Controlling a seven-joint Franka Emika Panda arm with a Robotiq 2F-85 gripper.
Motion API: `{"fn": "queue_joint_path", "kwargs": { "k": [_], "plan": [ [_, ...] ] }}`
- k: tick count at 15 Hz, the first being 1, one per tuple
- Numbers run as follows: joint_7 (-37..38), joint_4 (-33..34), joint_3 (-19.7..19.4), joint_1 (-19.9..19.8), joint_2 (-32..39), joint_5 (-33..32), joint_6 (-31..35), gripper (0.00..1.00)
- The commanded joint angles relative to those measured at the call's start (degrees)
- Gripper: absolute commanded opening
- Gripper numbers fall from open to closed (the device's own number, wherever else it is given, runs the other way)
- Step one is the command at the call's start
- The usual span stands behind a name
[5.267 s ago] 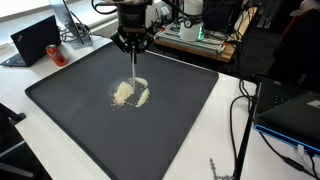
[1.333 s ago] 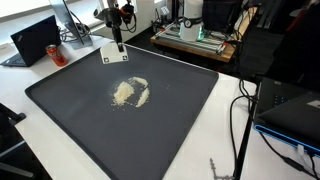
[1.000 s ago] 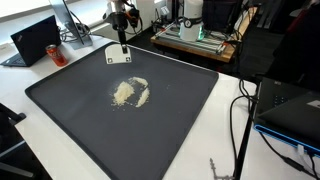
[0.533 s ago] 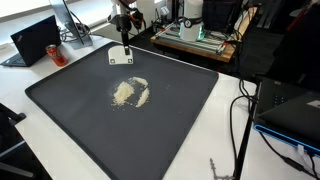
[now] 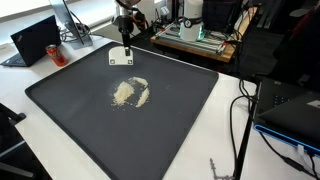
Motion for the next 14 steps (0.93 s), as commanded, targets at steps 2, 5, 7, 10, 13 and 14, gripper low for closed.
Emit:
{"fn": "queue_joint_path", "kwargs": {
  "k": [2, 5, 7, 10, 13, 14],
  "plan": [
    [-4.4, -5.9, -0.7, 1.7, -4.1, 8.8, 0.7, 0.01],
    [-8.0, -9.8, -0.7, 2.5, -6.7, 15.9, 0.8, 0.01],
    [-10.8, -11.7, -0.4, 3.3, -7.8, 22.1, 2.1, 0.01],
    [-17.0, -13.4, 0.2, 4.8, -8.8, 32.0, 4.1, 0.01],
    [-21.9, -13.4, 1.5, 6.8, -8.2, 38.9, 6.0, 0.01],
    [-23.1, -12.9, 2.0, 7.7, -8.0, 40.6, 7.2, 0.01]
  ]
}}
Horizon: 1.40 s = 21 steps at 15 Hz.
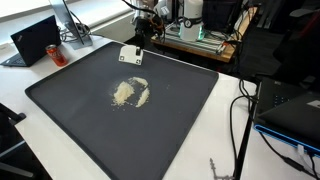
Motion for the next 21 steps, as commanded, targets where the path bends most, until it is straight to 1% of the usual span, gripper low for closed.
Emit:
{"fn": "queue_joint_path", "kwargs": {
  "k": [1, 2, 4, 10, 12, 13, 15, 18, 21],
  "plan": [
    [-4.4, 0.2, 2.0, 3.1, -1.9, 6.4, 4.6, 0.01],
    [-4.5, 0.7, 2.7, 3.9, -2.4, 7.2, 5.8, 0.01],
    [-3.8, 3.6, 4.4, 6.0, -2.5, 8.2, 11.9, 0.01],
    [2.2, 12.9, 8.6, 10.3, 0.7, 3.2, 26.9, 0.01],
    [2.8, 15.4, 9.6, 11.3, 2.0, 2.4, 32.0, 0.01],
    [0.5, 17.4, 9.7, 11.7, 2.6, 3.8, 35.9, 0.01],
    [1.2, 19.5, 10.3, 12.4, 3.6, 2.8, 40.4, 0.01],
    [3.2, 21.8, 12.3, 12.9, 6.4, 0.4, 45.5, 0.01],
    [2.9, 23.9, 15.6, 12.8, 9.4, -0.7, 48.8, 0.01]
  ]
}}
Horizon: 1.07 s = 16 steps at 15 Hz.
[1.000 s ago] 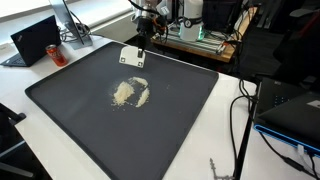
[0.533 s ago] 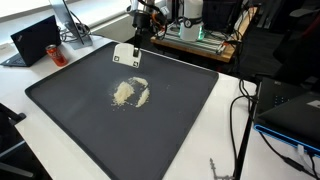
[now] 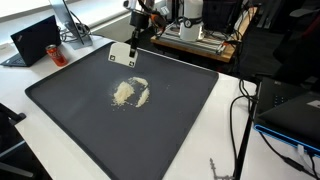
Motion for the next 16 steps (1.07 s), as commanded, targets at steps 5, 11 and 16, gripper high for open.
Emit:
{"fn": "queue_joint_path", "kwargs": {
  "k": [5, 11, 16],
  "plan": [
    [11.3, 2.3, 5.7, 2.4, 7.8, -14.5, 7.9, 0.01],
    [4.6, 1.6, 11.6, -1.3, 7.3, -11.7, 10.8, 0.01],
    [-3.9, -0.2, 17.7, -11.3, 4.2, -6.2, 5.2, 0.01]
  ]
}}
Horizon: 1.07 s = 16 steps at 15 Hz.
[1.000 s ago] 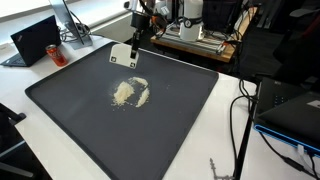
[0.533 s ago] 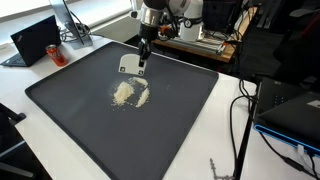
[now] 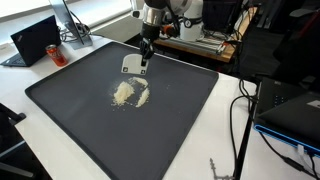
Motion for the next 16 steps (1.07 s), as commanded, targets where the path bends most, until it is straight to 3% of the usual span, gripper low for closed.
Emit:
{"fn": "queue_joint_path", "kwargs": {
  "k": [1, 3, 6, 7, 8, 11, 16],
  "plan": [
    [-9.4, -2.7, 6.4, -11.8, -4.2, 7.0, -6.7, 0.01],
    [-9.4, -4.7, 10.5, -18.9, -5.3, 7.6, -11.5, 0.01],
    [-5.9, -7.4, 17.8, -25.1, -6.6, -3.7, -14.4, 0.01],
    [-4.5, -7.2, 19.1, -25.5, -6.5, -7.8, -12.7, 0.01],
    [-7.5, -4.9, 15.4, -24.2, -3.8, -2.3, -13.0, 0.04],
    [-6.1, -5.4, 18.4, -24.8, -4.6, -5.6, -12.6, 0.04],
    [-9.3, -6.1, 19.5, -24.5, -3.7, -13.3, -10.7, 0.01]
  ]
}}
